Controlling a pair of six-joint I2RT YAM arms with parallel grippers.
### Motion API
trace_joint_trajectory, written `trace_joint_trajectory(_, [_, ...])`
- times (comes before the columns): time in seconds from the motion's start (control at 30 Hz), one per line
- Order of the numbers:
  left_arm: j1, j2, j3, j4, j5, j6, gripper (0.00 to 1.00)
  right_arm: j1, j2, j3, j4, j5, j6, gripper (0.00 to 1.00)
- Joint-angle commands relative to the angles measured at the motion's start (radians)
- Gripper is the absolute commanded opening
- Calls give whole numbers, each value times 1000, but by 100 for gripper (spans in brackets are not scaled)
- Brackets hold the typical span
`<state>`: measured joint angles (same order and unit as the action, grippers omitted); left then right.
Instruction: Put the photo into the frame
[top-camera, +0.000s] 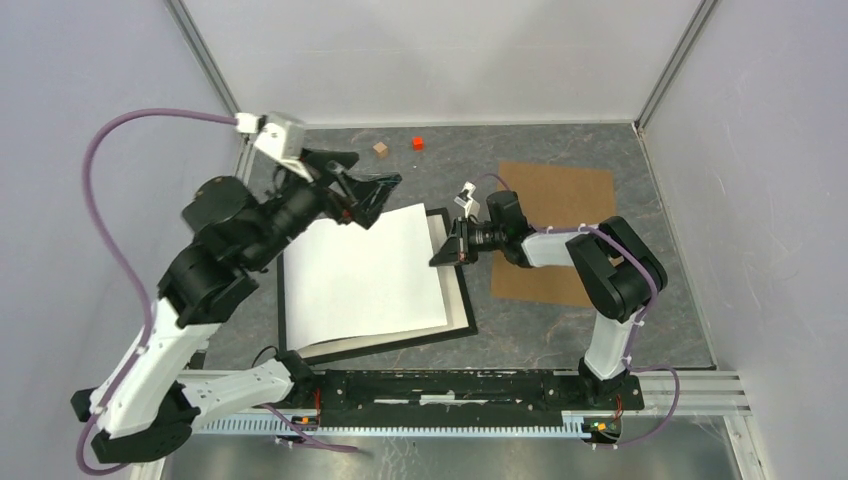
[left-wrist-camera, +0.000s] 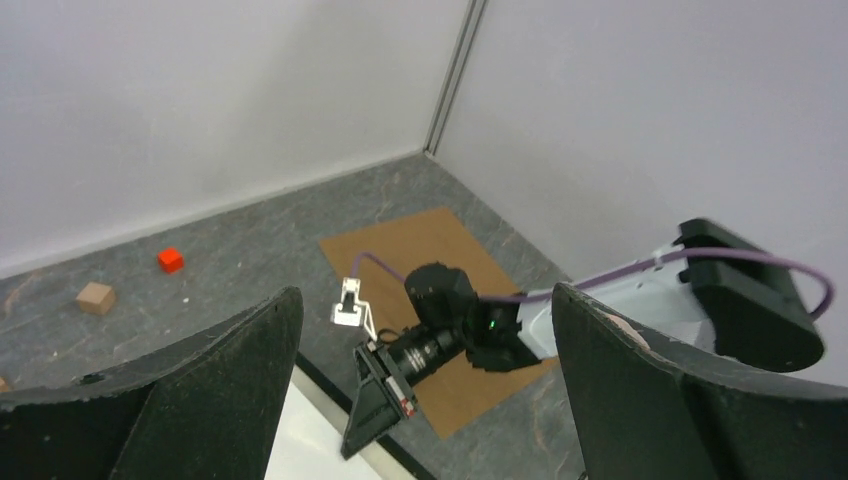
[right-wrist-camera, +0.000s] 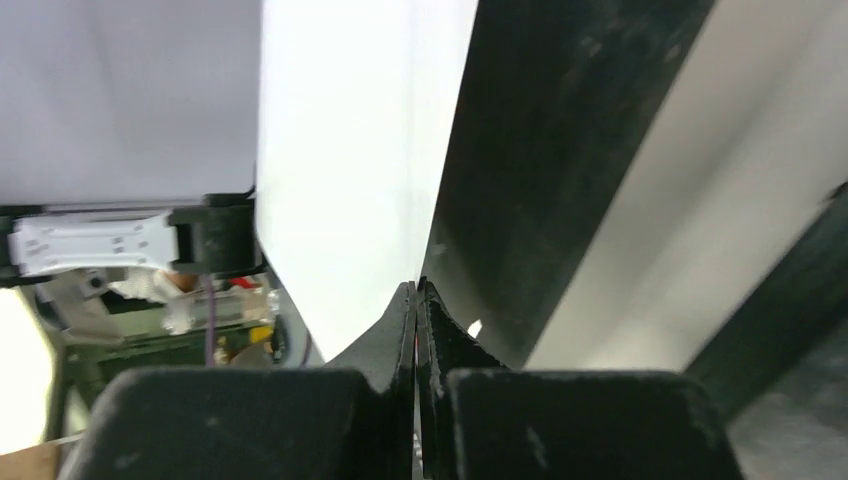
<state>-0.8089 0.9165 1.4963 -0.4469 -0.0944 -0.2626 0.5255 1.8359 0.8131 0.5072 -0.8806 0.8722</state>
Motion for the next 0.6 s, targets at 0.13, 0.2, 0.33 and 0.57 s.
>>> trace_joint_trajectory(0.13, [4, 31, -114, 73, -56, 108, 100, -59, 47, 186, -396, 26, -443, 0])
trace_joint_trajectory(0.2, [4, 14, -161, 90, -90, 123, 100, -66, 55, 195, -417, 34, -464, 0])
trace_joint_trajectory(0.33, [4, -24, -227, 103, -149, 147, 100, -66, 44, 169, -398, 57, -454, 0])
trace_joint_trajectory(0.57, [4, -57, -286, 131, -188, 167, 100, -67, -61, 88, -315, 136, -384, 0])
